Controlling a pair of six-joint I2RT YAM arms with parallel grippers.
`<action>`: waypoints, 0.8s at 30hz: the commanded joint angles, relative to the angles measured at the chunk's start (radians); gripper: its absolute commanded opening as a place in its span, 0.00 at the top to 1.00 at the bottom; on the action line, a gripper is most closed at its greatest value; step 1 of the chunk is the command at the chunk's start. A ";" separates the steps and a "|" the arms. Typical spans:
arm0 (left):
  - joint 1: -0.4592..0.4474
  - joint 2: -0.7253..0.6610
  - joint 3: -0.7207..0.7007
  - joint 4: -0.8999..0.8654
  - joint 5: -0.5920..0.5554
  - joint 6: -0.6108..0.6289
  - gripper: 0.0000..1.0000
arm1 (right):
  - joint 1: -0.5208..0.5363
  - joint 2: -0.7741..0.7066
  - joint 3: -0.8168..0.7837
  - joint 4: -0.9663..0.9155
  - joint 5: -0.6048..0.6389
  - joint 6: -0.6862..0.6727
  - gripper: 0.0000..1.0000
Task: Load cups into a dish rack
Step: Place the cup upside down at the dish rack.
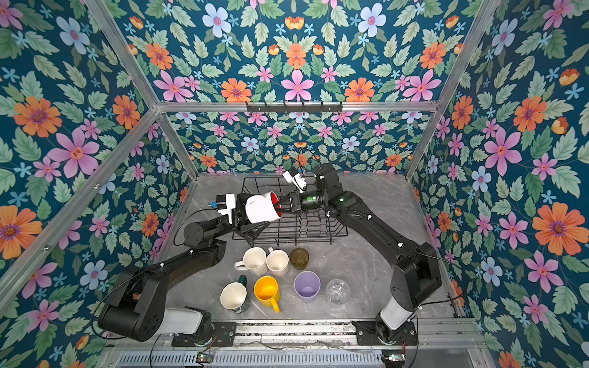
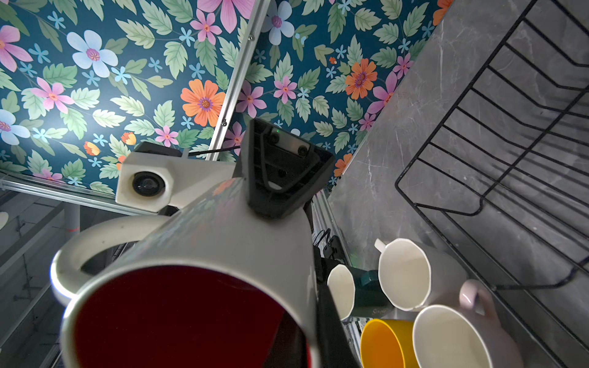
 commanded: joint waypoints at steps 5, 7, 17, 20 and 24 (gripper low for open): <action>-0.004 -0.002 0.007 0.055 0.029 -0.024 0.07 | 0.014 0.013 0.014 0.098 -0.024 0.024 1.00; -0.004 -0.004 0.009 0.056 0.032 -0.027 0.12 | 0.015 0.013 0.008 0.121 -0.024 0.040 1.00; -0.005 -0.002 0.023 0.055 0.030 -0.053 0.34 | 0.015 0.050 0.001 0.192 -0.023 0.087 1.00; -0.003 -0.003 0.031 0.056 0.024 -0.065 0.61 | 0.015 0.049 0.000 0.192 -0.017 0.089 1.00; -0.004 -0.009 0.039 0.043 0.001 -0.074 0.84 | 0.016 0.047 0.001 0.188 -0.010 0.087 1.00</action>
